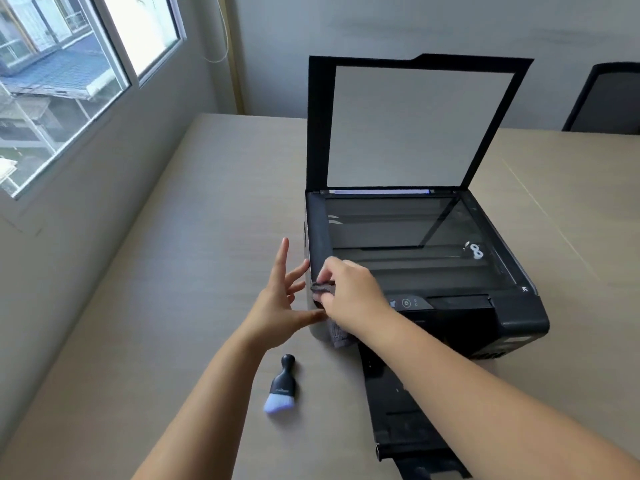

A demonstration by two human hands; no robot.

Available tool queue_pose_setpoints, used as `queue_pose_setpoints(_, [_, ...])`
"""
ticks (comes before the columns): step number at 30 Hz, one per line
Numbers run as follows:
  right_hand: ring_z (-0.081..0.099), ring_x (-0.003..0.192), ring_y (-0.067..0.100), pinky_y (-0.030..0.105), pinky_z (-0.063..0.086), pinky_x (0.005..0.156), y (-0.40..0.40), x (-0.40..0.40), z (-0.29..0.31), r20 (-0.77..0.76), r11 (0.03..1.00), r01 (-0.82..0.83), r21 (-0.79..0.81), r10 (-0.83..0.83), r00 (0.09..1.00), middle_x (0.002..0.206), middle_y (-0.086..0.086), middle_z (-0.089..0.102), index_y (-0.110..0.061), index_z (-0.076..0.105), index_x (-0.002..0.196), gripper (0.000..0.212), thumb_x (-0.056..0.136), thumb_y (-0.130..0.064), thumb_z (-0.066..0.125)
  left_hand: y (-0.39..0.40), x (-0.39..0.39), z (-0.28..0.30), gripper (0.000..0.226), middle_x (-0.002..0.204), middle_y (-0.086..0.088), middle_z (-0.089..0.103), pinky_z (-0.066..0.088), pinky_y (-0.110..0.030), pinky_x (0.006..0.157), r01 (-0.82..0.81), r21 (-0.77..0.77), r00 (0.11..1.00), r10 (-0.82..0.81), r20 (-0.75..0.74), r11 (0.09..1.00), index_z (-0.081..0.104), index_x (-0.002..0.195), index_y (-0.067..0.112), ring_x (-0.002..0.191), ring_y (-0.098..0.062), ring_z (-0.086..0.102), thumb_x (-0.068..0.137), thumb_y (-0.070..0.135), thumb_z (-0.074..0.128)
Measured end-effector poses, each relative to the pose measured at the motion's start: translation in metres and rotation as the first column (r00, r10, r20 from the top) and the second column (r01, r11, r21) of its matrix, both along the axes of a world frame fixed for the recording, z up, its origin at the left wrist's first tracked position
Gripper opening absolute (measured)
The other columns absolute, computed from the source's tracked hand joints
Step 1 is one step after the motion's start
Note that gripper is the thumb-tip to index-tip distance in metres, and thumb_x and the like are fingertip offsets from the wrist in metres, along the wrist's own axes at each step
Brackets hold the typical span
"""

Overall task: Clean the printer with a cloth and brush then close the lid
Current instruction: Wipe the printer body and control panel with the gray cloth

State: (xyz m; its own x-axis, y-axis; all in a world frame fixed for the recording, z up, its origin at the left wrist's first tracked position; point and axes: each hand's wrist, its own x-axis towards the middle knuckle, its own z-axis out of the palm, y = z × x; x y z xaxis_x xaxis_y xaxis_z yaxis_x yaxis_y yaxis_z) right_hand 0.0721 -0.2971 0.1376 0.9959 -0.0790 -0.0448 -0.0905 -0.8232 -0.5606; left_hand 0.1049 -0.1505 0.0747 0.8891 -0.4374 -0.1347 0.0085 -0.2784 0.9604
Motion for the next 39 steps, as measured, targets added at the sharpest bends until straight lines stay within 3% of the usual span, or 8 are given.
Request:
queue_pose_setpoints(5, [0.054,0.095,0.01,0.016,0.042,0.086,-0.009,-0.041,-0.009,0.101,0.995,-0.08,0.052,0.075,0.992,0.107,-0.006,0.048,-0.022,0.065,0.114,0.034,0.082,-0.012,0.061,0.002,0.008,-0.004,0.127,0.151,0.017,0.035,0.032,-0.029,0.108,0.05,0.017,0.996,-0.048,-0.077,0.999,-0.006,0.15,0.045,0.132,-0.006,0.042,0.068,0.021,0.087])
queue_pose_setpoints(9, [0.056,0.099,0.022,0.031,0.046,0.089,-0.006,-0.007,-0.005,0.093,0.999,-0.019,-0.029,0.022,0.995,0.109,0.004,0.054,-0.017,0.067,0.113,0.037,0.081,-0.004,0.053,0.001,0.013,-0.007,0.111,0.152,0.013,0.034,0.032,-0.024,0.102,0.077,0.059,0.992,-0.07,-0.108,0.995,0.014,0.154,0.03,0.137,-0.009,0.038,0.07,0.021,0.086])
queue_pose_setpoints(12, [0.057,0.105,0.028,0.031,0.047,0.086,-0.003,0.047,-0.001,0.072,0.995,0.064,-0.071,-0.059,0.996,0.115,0.009,0.056,-0.016,0.066,0.11,0.031,0.085,-0.005,0.051,0.0,0.015,-0.006,0.103,0.152,0.013,0.034,0.033,-0.022,0.099,0.111,0.097,0.988,-0.099,-0.12,0.989,0.023,0.152,0.026,0.138,-0.009,0.038,0.071,0.025,0.085])
queue_pose_setpoints(15, [0.056,0.112,0.027,0.029,0.044,0.088,-0.006,0.078,0.002,0.014,0.987,0.113,-0.113,-0.112,0.994,0.125,0.008,0.057,-0.019,0.067,0.11,0.031,0.084,-0.005,0.055,0.0,0.016,-0.006,0.104,0.154,0.015,0.032,0.035,-0.021,0.098,0.124,0.112,0.987,-0.111,-0.12,0.986,0.022,0.153,0.027,0.137,-0.008,0.039,0.07,0.032,0.085])
queue_pose_setpoints(19, [0.06,0.109,0.021,0.027,0.048,0.093,-0.011,0.035,0.008,-0.09,0.988,-0.013,-0.153,-0.001,0.996,0.114,0.0,0.067,-0.025,0.072,0.107,0.029,0.084,-0.01,0.061,0.002,0.018,-0.008,0.105,0.152,0.014,0.036,0.034,-0.021,0.1,0.132,0.164,0.989,-0.119,-0.085,0.978,0.022,0.153,0.028,0.136,-0.007,0.04,0.069,0.038,0.084])
queue_pose_setpoints(29, [0.063,0.103,0.025,0.031,0.053,0.089,-0.022,0.147,0.002,-0.018,0.985,0.015,-0.173,-0.018,1.0,0.113,0.005,0.068,-0.025,0.073,0.1,0.032,0.078,-0.003,0.064,0.0,0.014,-0.007,0.102,0.154,0.021,0.031,0.033,-0.022,0.099,0.154,0.183,0.984,-0.135,-0.112,0.971,0.016,0.153,0.036,0.135,-0.005,0.04,0.074,0.038,0.081])
queue_pose_setpoints(36, [0.063,0.105,0.018,0.031,0.05,0.094,-0.03,0.07,-0.005,-0.07,0.972,-0.157,-0.172,0.147,0.987,0.11,-0.004,0.07,-0.027,0.074,0.103,0.032,0.083,-0.008,0.058,-0.004,0.016,0.0,0.106,0.155,0.021,0.027,0.037,-0.036,0.112,0.254,0.213,0.963,-0.227,-0.145,0.943,0.006,0.154,0.035,0.137,-0.004,0.038,0.074,0.042,0.075])
queue_pose_setpoints(39, [0.061,0.108,0.021,0.027,0.049,0.091,-0.029,0.106,0.001,-0.066,0.966,-0.139,-0.216,0.128,0.99,0.115,-0.003,0.065,-0.024,0.073,0.105,0.039,0.075,-0.001,0.067,-0.007,0.017,0.003,0.105,0.155,0.021,0.027,0.037,-0.037,0.112,0.27,0.22,0.959,-0.243,-0.145,0.937,0.003,0.154,0.037,0.137,-0.005,0.038,0.074,0.041,0.071])
